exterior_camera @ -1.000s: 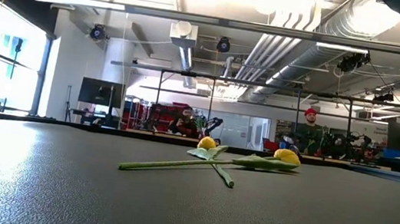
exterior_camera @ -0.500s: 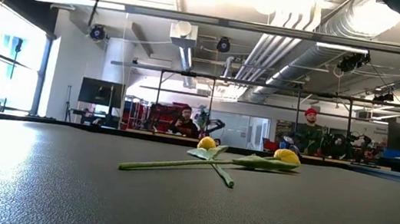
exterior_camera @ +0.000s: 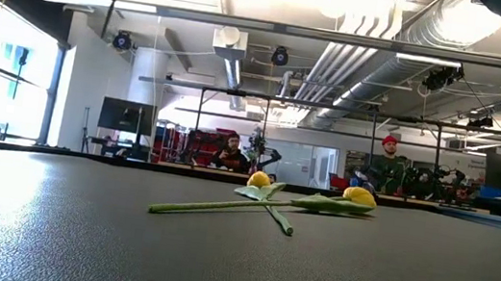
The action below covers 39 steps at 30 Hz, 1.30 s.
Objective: Sort flowers into vase by color
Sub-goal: Put the red flower into the blue vase
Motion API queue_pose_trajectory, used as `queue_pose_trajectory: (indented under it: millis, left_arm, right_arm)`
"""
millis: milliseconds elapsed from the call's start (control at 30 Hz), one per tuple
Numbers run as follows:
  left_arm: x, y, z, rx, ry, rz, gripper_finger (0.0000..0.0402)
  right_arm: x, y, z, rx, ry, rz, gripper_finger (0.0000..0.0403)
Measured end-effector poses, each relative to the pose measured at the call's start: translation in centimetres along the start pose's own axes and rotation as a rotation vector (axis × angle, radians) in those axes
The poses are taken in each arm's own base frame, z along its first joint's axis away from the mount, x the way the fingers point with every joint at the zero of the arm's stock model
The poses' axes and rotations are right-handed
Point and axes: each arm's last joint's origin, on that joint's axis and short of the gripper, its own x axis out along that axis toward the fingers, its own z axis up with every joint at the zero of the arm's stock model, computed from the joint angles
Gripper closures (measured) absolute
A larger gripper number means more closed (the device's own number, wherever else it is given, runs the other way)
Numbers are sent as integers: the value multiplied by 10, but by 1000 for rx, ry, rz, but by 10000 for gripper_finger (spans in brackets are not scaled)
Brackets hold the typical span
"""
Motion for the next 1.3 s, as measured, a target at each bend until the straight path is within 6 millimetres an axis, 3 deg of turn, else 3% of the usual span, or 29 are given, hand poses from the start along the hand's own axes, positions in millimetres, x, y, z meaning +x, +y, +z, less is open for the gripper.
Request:
queue_pose_trajectory:
  millis: [267, 800, 1000, 1300]
  left_arm:
    - [0, 0, -1, 2, 7, -11, 401]
    - [0, 0, -7, 13, 71, -13, 401]
    - [0, 0, -7, 24, 70, -8, 401]
    - [0, 0, -8, 36, 73, -4, 401]
  right_arm:
    - [0, -1, 2, -168, -80, 36, 402]
    - [13, -11, 2, -192, -105, -4, 402]
    - [13, -12, 3, -257, -106, -18, 402]
    - [10, -13, 5, -211, -119, -24, 402]
